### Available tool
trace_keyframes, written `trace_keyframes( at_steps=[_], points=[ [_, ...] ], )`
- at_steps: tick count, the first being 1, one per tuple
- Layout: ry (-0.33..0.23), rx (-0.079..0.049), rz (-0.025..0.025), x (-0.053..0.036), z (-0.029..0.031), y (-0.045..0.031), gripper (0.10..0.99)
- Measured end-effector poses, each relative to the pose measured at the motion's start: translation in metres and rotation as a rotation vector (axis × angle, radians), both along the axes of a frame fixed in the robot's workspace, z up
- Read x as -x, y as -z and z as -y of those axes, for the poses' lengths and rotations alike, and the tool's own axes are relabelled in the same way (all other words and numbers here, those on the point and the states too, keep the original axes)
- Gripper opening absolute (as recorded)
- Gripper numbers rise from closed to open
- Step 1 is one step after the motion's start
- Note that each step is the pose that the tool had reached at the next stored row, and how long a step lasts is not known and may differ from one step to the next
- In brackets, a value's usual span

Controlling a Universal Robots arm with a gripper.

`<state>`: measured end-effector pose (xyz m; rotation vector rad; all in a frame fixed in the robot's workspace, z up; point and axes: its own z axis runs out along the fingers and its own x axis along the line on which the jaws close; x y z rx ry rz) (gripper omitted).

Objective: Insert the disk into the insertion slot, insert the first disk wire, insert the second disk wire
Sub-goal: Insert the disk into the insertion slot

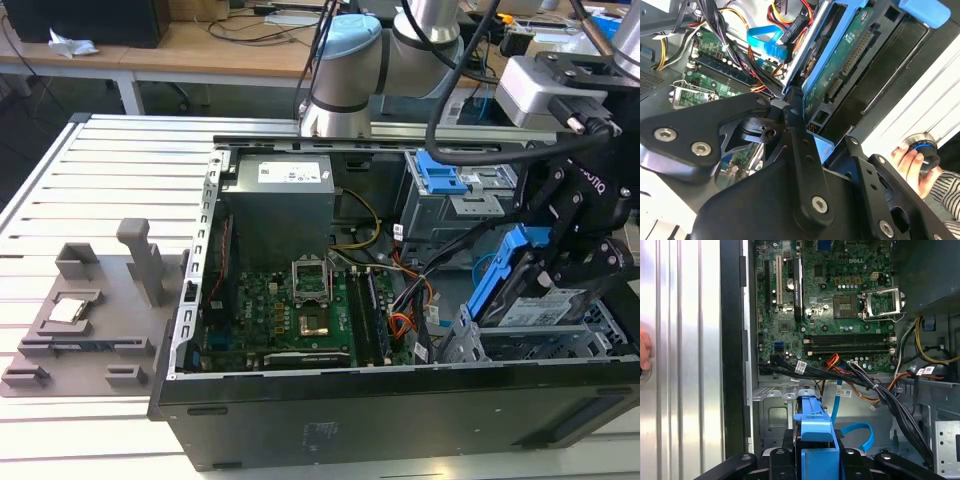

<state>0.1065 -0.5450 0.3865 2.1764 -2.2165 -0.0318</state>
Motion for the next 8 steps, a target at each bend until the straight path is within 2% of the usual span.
trace_keyframes(
  at_steps=[3, 8],
  points=[
    [0.000, 0.000, 0.0000, 0.0000, 0.0000, 0.0036, 0.365],
    [0.000, 0.000, 0.0001, 0.0000, 0.0000, 0.0042, 0.376]
  ],
)
